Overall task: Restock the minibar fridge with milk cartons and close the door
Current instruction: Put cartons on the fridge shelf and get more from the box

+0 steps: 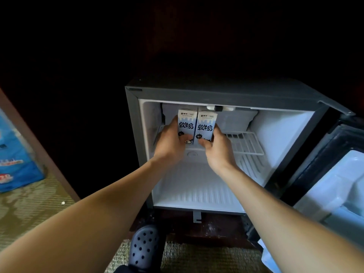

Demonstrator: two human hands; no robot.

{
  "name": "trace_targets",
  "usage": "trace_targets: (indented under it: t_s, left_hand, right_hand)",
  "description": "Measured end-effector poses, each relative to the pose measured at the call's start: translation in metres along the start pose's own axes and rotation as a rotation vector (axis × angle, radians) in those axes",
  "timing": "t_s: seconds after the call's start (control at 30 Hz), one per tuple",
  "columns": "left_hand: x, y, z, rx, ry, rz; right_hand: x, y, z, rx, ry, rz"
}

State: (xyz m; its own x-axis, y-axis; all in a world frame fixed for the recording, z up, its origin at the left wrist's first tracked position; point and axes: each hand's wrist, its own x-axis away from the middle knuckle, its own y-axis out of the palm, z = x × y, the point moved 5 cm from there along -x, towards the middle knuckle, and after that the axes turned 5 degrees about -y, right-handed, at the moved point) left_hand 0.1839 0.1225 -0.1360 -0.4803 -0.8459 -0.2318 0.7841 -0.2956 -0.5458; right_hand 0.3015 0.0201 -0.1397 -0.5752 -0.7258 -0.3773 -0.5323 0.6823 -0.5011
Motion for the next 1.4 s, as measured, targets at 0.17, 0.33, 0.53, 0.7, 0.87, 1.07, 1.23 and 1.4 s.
trace_targets:
  t_s: [0.17, 0.33, 0.53, 0.7, 0.87, 1.07, 1.23, 1.4]
  left_hand:
    - [-0.014, 0.008, -0.009, -0.043, -0.023, 0.023]
    - [-0.023, 0.011, -0.016, -0.131, -0.07, 0.057]
    - [-0.031, 0.016, -0.023, -0.217, -0.134, 0.079]
    - [-0.04, 0.021, -0.03, -0.252, -0.174, 0.039]
    - [-0.039, 0.02, -0.03, -0.282, -0.14, -0.018]
    - [0.006, 0.006, -0.023, -0.445, -0.005, -0.078]
    - [0.064, -0.011, -0.021, -0.563, 0.082, -0.319]
    - [0.129, -0.053, -0.017, -0.726, 0.1, -0.492]
  right_hand:
    - [-0.015, 0.013, 0.009, 0.088, -0.004, -0.005]
    - [-0.033, 0.022, 0.022, 0.266, 0.021, -0.013]
    - [-0.039, 0.026, 0.028, 0.343, 0.162, -0.038]
    - [-0.039, 0.025, 0.025, 0.377, 0.185, -0.062]
    - [-0.038, 0.022, 0.023, 0.323, 0.196, -0.089]
    - [0.006, 0.002, 0.003, 0.45, 0.061, -0.123]
    - [0.066, 0.005, -0.014, 0.674, -0.125, -0.345]
    - [0.124, -0.008, -0.052, 0.589, -0.05, -0.461]
